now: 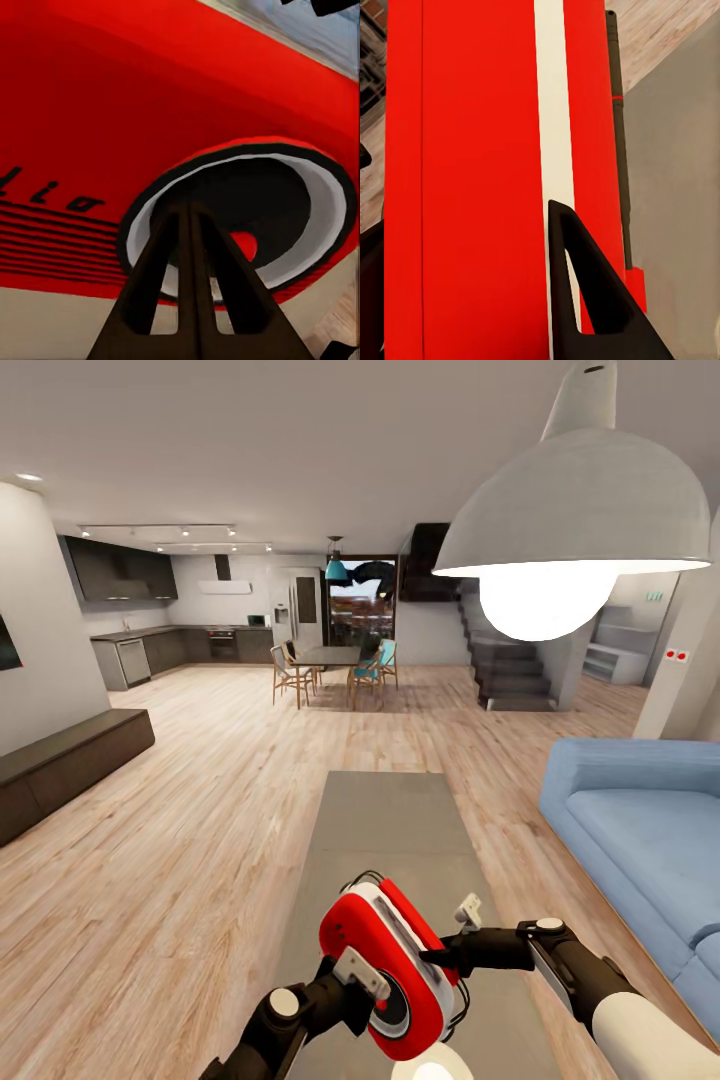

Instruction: Turn on the radio receiver that's on the table in the living room.

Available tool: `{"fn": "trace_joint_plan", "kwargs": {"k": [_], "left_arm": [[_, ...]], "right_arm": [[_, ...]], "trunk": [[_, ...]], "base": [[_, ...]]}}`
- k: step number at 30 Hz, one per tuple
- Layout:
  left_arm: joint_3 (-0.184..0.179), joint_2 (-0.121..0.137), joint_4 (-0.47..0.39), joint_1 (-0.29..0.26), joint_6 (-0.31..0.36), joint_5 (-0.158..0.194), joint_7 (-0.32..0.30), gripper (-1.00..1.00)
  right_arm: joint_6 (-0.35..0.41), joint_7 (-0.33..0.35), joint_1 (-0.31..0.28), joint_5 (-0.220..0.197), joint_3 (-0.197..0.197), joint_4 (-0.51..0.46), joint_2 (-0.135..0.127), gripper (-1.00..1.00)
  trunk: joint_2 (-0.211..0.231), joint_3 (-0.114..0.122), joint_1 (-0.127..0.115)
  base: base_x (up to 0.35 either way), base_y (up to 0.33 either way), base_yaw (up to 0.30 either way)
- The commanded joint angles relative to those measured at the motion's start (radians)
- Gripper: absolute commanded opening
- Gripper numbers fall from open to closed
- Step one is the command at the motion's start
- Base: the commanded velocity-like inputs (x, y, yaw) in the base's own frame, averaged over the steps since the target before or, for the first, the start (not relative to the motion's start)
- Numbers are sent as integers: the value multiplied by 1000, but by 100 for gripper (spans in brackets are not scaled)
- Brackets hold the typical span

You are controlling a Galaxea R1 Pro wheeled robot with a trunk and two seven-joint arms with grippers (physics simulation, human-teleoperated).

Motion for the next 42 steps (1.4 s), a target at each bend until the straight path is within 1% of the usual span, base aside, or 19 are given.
{"fn": "trace_joint_plan", "kwargs": {"k": [1,3,4,7,12,15,24,37,42], "left_arm": [[0,-8,2,-5,0,0,0,-100],[-1,-25,5,-13,1,0,0,-100],[-1,-27,6,-17,1,1,-1,-100],[-1,-27,26,-27,2,1,0,-100],[-1,-27,111,-57,-4,2,-1,-100],[-1,-27,134,-66,-7,2,-1,-100],[-3,-27,166,-70,-12,2,-2,-100],[-3,-27,175,-70,-14,2,-2,-100],[-3,-27,205,-74,-15,2,-2,-100]], "right_arm": [[0,0,0,-4,-2,-1,0,-100],[0,1,0,-4,-2,-1,0,-100],[0,1,0,-4,-2,-1,0,-100],[0,2,0,-4,-2,-1,0,-100],[0,2,0,-4,-2,-1,0,-100],[0,2,0,-4,-2,-1,0,-100],[3,6,0,-10,-2,-1,0,-100],[3,9,0,-12,-1,-1,3,-100],[3,9,0,-11,-1,-1,3,-100]], "trunk": [[0,0,0],[0,0,0],[0,0,0],[0,0,0],[0,0,0],[0,0,0],[0,0,0],[0,0,0],[0,0,0]], "base": [[0,0,0],[0,0,0],[0,0,0],[0,0,0],[0,0,0],[0,0,0],[0,0,0],[0,0,0],[0,0,0]]}}
